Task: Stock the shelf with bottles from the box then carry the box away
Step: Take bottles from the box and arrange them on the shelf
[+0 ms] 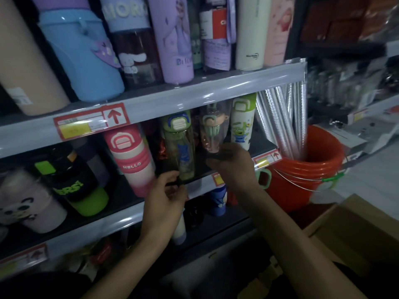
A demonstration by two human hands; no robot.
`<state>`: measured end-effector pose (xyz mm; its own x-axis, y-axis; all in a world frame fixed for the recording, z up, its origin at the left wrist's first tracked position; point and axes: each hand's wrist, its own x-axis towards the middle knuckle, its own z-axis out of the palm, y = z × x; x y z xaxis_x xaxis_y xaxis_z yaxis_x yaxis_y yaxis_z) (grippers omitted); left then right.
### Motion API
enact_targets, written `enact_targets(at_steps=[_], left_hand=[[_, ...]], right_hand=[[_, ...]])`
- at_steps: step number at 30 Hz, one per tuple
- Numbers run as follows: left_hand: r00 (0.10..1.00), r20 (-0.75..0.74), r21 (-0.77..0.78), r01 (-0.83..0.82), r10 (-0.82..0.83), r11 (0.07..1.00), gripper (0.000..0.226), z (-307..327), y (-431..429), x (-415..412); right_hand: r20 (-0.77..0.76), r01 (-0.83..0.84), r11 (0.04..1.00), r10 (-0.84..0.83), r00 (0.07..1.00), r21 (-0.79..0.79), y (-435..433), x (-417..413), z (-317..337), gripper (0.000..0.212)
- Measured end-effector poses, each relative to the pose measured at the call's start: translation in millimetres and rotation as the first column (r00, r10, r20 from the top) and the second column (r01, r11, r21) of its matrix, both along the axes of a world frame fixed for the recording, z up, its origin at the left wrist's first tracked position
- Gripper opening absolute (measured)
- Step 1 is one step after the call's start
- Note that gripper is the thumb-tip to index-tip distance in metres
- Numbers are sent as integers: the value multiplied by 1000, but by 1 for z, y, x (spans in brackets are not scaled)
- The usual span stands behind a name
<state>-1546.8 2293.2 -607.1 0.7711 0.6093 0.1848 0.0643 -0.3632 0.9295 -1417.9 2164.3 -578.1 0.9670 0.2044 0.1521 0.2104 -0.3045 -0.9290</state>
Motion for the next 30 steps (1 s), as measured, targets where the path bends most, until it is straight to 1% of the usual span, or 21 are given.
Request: enact_targets(at_steps=[3,7,8,11,12,13,16,18,20,23,25,28,30], left_hand=[[999,-4,27,40,-40,999,34,1,-18,7],[997,-6,51,72,-72,996,32,13,-46,30],[998,3,59,70,-70,996,33,16,-52,38],[998,45,63,41,-44,997,36,18,-69,66],[998,61,57,26,-29,998,37,17,-73,77],[997,81,49,0,-4,999,38,14,-77,89],[989,119,67,-97,88,993,44,1,-81,126],[976,136,103,-184,170,977,51,-5,-78,148],[950,141,95,-293,279,951,59,-9,-73,167],[913,71,64,-407,402,911,80,-14,-66,190],[902,39,56,-432,431,900,86,-20,-60,202],[896,-7,79,-443,445,893,85,-28,-55,215],[887,-37,100,-454,460,885,85,-31,-55,219]], right_hand=[[-15,39,998,-38,999,45,-13,2,6,29],[-97,139,979,-125,987,148,-34,13,4,25],[-126,163,973,-143,982,162,-38,18,2,28],[-157,211,966,-188,970,147,-46,36,-1,59],[-158,231,962,-208,965,144,-48,43,-3,63],[-157,249,957,-226,961,147,-50,50,-6,62],[-92,268,957,-258,962,113,-48,68,-16,49],[-27,249,966,-248,968,71,-43,80,-22,51],[24,231,973,-231,973,8,-41,92,-29,52],[91,219,975,-216,972,-29,-41,109,-38,45],[105,218,976,-214,971,-25,-39,118,-45,48],[113,211,977,-206,972,-41,-33,130,-58,55],[117,192,980,-184,976,-60,-29,135,-63,55]])
